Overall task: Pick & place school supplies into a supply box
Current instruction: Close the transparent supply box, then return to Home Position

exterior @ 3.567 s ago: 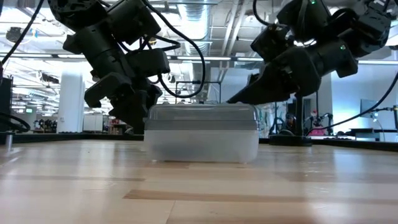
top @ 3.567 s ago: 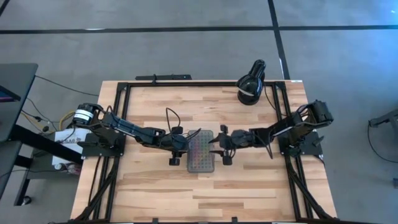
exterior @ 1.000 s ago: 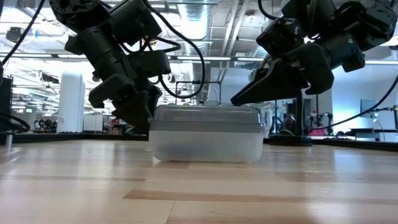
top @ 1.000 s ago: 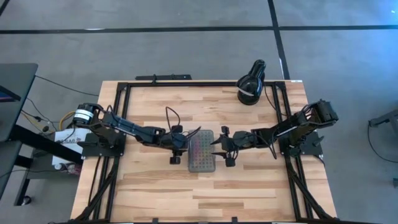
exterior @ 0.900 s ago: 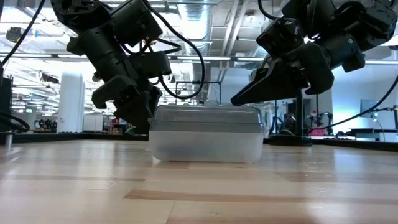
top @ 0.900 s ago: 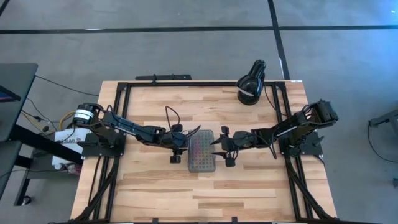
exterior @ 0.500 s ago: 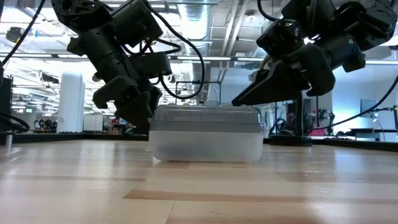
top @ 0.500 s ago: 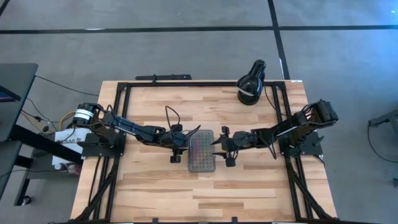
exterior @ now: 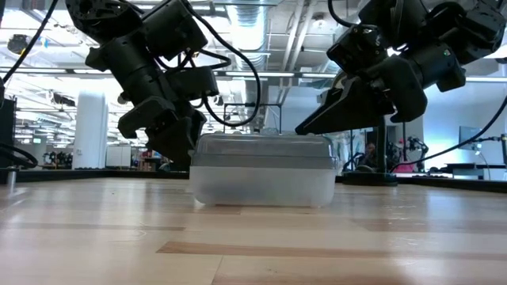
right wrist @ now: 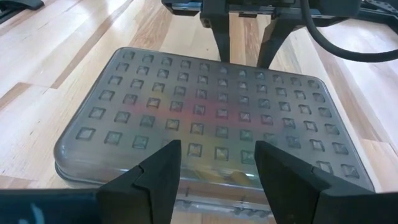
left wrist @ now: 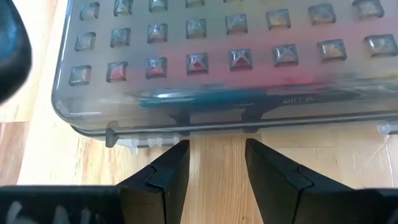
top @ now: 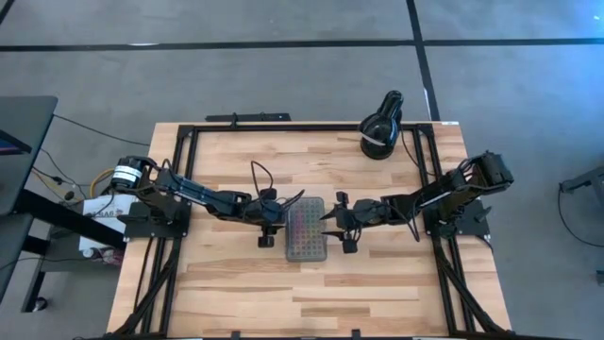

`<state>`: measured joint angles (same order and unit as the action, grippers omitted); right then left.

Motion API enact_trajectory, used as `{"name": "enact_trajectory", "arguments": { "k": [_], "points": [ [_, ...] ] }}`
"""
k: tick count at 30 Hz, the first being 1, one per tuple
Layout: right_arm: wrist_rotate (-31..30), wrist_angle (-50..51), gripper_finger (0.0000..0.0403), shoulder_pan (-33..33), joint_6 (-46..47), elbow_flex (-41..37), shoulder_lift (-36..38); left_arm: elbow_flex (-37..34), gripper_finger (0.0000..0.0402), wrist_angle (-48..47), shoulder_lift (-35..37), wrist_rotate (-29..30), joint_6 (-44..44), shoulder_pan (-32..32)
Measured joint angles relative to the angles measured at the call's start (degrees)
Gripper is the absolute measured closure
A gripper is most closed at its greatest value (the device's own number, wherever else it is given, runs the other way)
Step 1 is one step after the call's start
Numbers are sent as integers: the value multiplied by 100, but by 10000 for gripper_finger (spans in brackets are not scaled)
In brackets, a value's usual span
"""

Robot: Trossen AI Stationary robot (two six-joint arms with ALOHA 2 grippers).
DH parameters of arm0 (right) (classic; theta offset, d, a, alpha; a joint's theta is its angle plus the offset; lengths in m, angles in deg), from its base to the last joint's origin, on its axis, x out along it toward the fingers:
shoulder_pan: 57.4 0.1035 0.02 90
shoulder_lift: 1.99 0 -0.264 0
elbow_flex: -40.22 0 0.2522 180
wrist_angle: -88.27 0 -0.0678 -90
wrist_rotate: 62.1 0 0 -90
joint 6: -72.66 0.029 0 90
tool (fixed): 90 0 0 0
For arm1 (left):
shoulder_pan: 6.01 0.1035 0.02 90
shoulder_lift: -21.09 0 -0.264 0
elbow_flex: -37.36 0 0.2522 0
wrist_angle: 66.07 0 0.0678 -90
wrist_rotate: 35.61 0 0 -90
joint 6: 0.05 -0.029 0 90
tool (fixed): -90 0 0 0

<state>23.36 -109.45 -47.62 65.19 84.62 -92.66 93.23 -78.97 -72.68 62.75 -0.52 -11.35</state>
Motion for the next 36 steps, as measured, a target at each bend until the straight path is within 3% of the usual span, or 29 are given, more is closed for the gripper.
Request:
{"name": "enact_trajectory", "arguments": {
  "k": [6, 11, 19, 23, 27, 36],
  "points": [
    [2, 198, 203, 0, -282, 4, 354, 0, 250, -298, 171, 1, -25, -2],
    [-19, 785, 203, 0, -505, 2, 1369, 1, 250, -738, 924, 213, -11, -6],
    [-1125, 2060, 203, 97, -513, 3, 3057, 9, 250, -1276, 2675, 927, 16, -292],
    [-1656, 2852, 203, 209, -522, 2, 3698, -22, 250, -1556, 3519, 1846, -308, -703],
    [-1796, 3314, 203, 384, -507, 2, 4077, -485, 250, -968, 4318, 2758, -723, -1229],
    [-2056, 3359, 203, 577, -763, -4, 4510, -1912, 250, -10, 5691, 2841, -819, -1467]
  ]
}}
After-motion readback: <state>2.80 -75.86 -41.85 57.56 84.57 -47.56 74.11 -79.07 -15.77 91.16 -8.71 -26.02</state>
